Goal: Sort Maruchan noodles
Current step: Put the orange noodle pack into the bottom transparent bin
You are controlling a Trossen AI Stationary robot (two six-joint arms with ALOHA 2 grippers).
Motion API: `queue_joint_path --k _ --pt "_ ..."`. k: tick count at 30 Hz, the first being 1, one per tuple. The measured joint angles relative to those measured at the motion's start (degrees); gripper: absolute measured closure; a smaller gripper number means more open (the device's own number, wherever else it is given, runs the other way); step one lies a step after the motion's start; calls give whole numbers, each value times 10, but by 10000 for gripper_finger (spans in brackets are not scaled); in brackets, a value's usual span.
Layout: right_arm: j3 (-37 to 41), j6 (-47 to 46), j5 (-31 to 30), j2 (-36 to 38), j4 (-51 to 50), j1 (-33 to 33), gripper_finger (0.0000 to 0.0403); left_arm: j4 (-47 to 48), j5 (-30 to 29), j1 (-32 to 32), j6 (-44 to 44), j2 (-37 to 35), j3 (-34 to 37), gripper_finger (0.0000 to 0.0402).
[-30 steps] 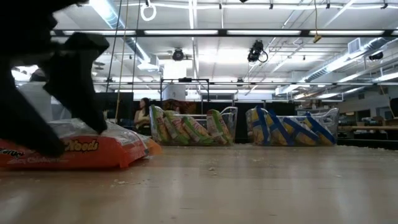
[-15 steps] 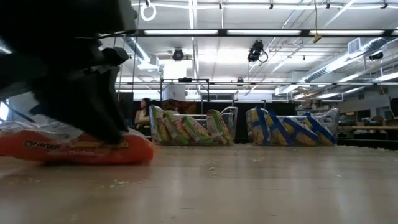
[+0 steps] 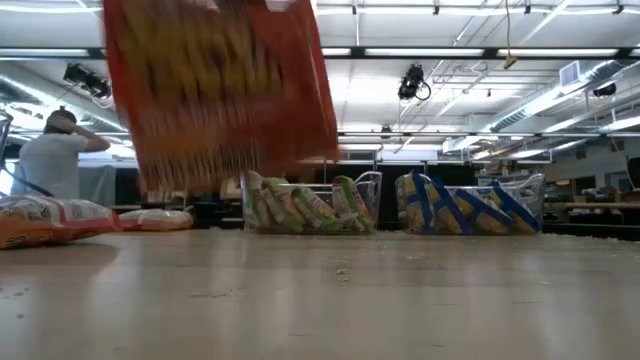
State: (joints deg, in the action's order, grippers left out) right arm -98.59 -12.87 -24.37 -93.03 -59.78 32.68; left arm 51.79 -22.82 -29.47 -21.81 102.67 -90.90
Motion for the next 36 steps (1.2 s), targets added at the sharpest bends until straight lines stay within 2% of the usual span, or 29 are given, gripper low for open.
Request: queue_joint_path --k 5,13,18,22,27,30,36 --pt "0 -32 -28 34 -29 24 183 66 77 -15 -32 -108 -35 399" --pt "0 -67 -79 45 -30 45 183 83 164 -57 -128 -269 -39 400" --pt "13 -103 -84 36 -19 47 184 163 205 -107 -220 -306 -39 401" --pt "40 -147 -88 32 -12 47 184 197 211 -148 -240 -303 -28 401" --pt "85 -204 -88 31 9 47 184 180 214 -182 -259 -302 43 401" --pt "108 -236 -87 31 22 47 184 154 236 -209 -281 -303 104 401" --pt "147 -284 -71 31 63 48 184 20 261 -264 -346 -303 229 401"
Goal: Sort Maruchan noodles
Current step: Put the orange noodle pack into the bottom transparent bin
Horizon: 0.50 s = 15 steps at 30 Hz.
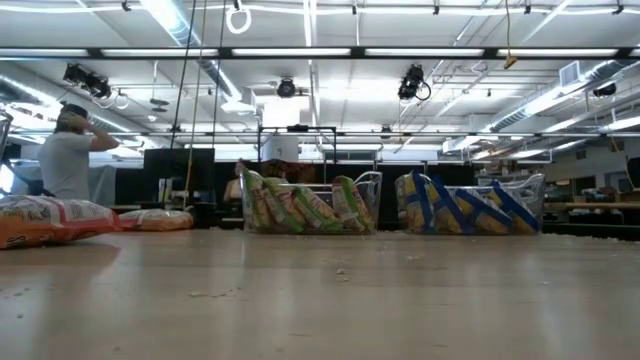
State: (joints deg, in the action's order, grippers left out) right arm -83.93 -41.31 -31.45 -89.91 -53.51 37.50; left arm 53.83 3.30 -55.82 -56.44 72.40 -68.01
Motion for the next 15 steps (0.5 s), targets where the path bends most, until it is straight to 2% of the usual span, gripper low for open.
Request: queue_joint_path --k 8,15 --pt "35 -37 21 0 56 2 184 -153 4 -54 -141 18 115 401" --pt "37 -24 22 0 64 3 184 -198 69 -75 -231 56 132 401"
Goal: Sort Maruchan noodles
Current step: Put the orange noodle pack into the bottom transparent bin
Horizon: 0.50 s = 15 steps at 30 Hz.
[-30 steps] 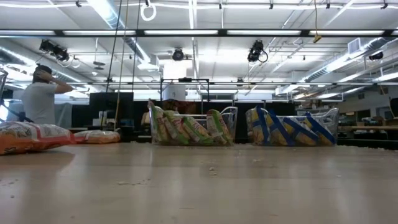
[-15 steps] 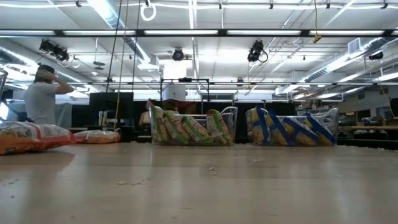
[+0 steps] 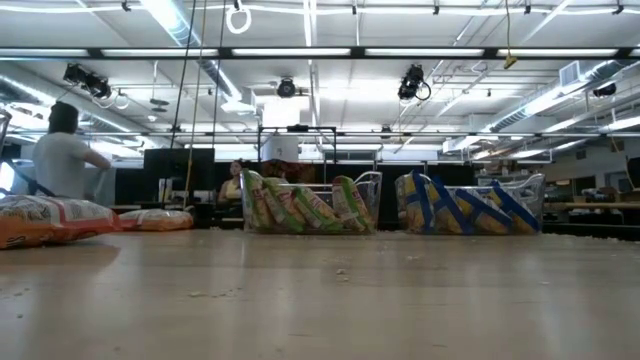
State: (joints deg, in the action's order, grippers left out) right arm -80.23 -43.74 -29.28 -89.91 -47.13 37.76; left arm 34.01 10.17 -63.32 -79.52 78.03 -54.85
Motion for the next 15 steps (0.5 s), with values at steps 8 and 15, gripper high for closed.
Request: queue_joint_path --k 8,15 --pt "0 44 -10 0 0 -8 184 -17 -34 3 -39 11 0 400" --pt "0 69 -11 0 1 -8 184 -30 -29 5 -48 44 0 398"
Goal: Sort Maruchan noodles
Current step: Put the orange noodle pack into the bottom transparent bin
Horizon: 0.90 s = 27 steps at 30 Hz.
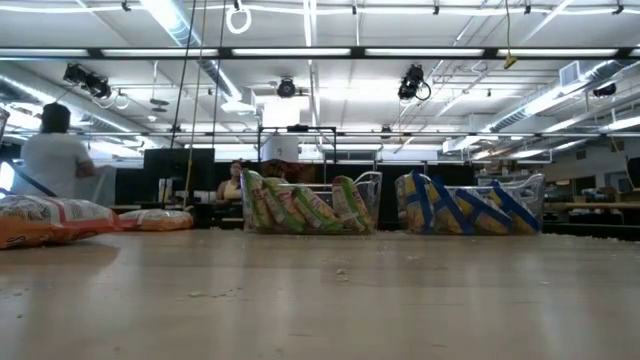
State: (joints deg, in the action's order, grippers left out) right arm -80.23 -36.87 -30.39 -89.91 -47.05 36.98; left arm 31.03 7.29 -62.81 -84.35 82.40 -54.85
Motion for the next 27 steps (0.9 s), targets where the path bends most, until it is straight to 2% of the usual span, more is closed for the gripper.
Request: queue_joint_path --k 10,23,27 --pt "0 41 11 0 4 1 184 -5 2 0 -7 1 0 387" --pt "0 60 16 0 3 1 184 -15 57 31 -18 -29 0 271" --pt "0 60 16 0 3 1 184 -18 120 58 -20 -59 0 248"
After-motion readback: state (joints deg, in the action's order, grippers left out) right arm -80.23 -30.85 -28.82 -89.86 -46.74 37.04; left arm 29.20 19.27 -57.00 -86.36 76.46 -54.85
